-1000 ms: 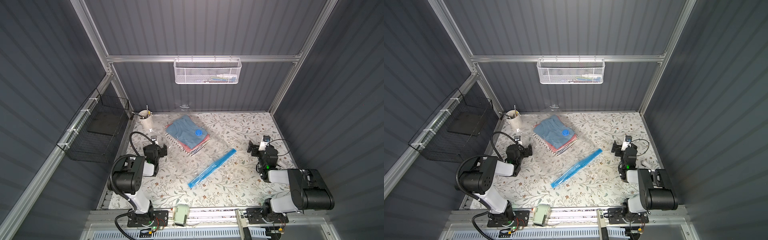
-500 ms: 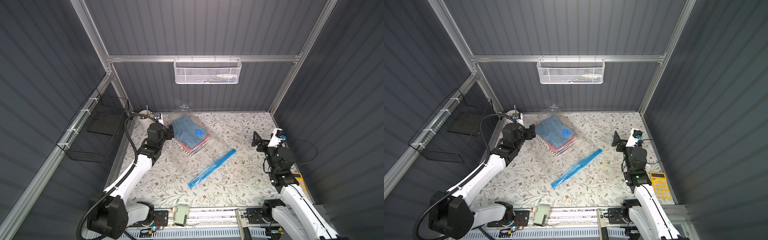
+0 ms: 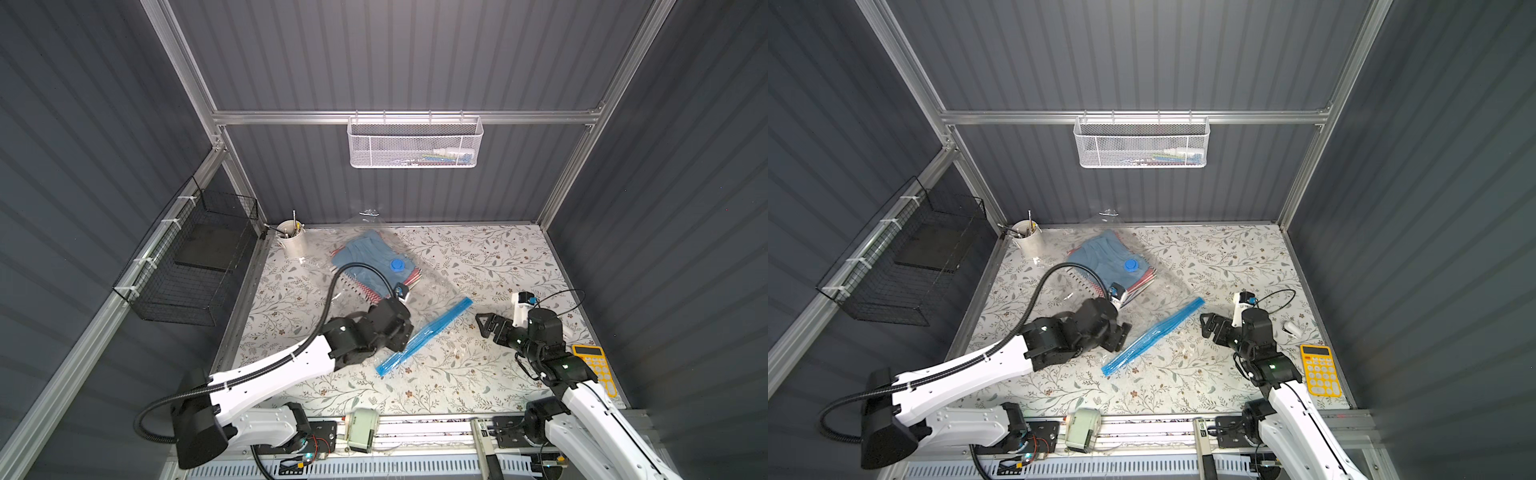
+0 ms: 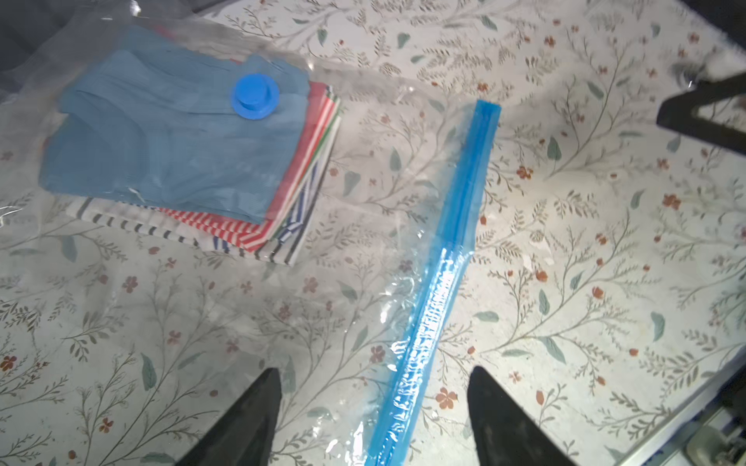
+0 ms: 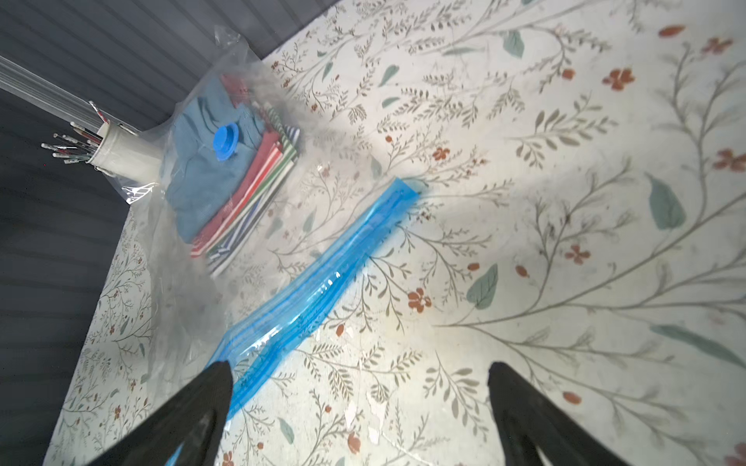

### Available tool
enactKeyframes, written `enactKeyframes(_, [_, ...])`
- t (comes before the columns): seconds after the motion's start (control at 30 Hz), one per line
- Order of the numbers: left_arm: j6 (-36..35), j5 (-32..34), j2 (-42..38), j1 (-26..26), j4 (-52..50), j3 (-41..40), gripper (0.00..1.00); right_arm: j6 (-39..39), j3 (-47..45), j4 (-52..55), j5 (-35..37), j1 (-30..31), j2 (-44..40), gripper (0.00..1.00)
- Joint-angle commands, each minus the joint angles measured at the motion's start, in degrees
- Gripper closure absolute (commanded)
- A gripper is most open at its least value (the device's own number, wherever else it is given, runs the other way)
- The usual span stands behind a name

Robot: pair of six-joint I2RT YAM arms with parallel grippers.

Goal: Take the tank top out of the vacuum bag
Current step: Open the vacuum bag at the center of the board.

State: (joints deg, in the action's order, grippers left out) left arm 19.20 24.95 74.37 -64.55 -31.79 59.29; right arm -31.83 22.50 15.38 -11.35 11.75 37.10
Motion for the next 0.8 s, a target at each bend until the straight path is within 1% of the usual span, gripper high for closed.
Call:
enactKeyframes(0.0, [1.61,8.63,7.82,-4.62,-4.08,4.40,0.26,-3.47,-0.50,2.69,-2.57,0.21,-0.84,0.01])
enactKeyframes(0.1, [2.33,12.87,16.04,-7.15,-7.74,9.89,0.27,-5.35,-2.03,2.31,-4.73,0.12,-2.48,0.01])
enactKeyframes(0.17, [2.53,15.00,19.87,-8.06,-8.62,12.49,0.28,-7.32,-3.69,0.57,-6.46,-0.05,-4.30,0.01])
enactKeyframes(0.23, [2.28,14.60,22.27,-8.29,-8.48,14.08,0.29,-9.84,-4.99,-0.53,-7.29,-0.47,-6.16,0.01])
enactKeyframes(0.33, [-0.22,14.21,24.72,-8.56,-7.71,15.22,0.29,-12.54,-6.51,-2.91,-12.23,-1.59,-6.67,0.01])
enactKeyframes(0.47, [-3.44,12.62,26.40,-8.66,-5.31,14.97,0.29,-12.69,-7.04,-4.08,-14.71,-1.80,-4.81,0.01])
enactKeyframes(0.77, [-7.26,13.46,30.91,-8.61,-4.40,16.67,0.28,-12.29,-8.02,-4.43,-15.02,-1.77,-6.34,0.01])
